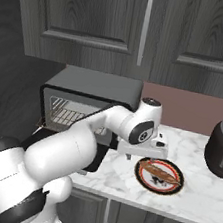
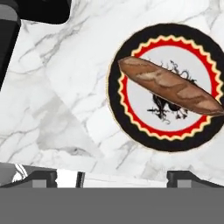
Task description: Pull the toaster oven rack outwards. Pick up the baguette from the plate and place it on the toaster oven rack. Close the toaster oven door fully and set the temperature to the lowest setting.
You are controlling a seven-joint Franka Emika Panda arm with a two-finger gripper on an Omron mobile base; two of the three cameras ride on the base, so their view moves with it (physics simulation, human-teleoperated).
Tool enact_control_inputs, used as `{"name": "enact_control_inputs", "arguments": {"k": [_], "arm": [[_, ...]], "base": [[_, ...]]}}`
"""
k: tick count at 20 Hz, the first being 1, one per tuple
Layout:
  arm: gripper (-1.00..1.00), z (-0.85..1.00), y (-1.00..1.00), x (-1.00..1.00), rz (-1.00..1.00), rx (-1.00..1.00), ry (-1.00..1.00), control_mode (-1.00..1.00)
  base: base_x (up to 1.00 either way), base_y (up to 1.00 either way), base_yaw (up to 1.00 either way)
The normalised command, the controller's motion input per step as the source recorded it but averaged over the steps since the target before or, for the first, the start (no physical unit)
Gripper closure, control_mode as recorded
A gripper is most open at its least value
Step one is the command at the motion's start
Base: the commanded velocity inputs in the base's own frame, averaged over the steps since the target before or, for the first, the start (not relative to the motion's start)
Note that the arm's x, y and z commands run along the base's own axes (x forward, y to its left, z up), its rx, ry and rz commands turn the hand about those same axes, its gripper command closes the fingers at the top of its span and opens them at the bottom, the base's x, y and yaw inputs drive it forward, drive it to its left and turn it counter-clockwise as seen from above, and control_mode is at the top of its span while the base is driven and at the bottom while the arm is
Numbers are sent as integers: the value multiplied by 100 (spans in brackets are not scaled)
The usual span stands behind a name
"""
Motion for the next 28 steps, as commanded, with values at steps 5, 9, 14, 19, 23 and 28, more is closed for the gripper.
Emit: {"name": "enact_control_inputs", "arguments": {"k": [5,9,14,19,23,28], "arm": [[-100,-1,-25,5,32,0,-9,-100],[-100,0,-7,2,24,0,-8,-100],[-100,-17,0,34,21,0,0,-100],[-100,-18,0,34,17,0,0,-100],[-100,-15,0,23,11,0,0,-100],[-100,0,-1,13,7,0,4,-100]], "base": [[0,0,0],[0,0,0],[0,0,0],[0,0,0],[0,0,0],[0,0,0]]}}
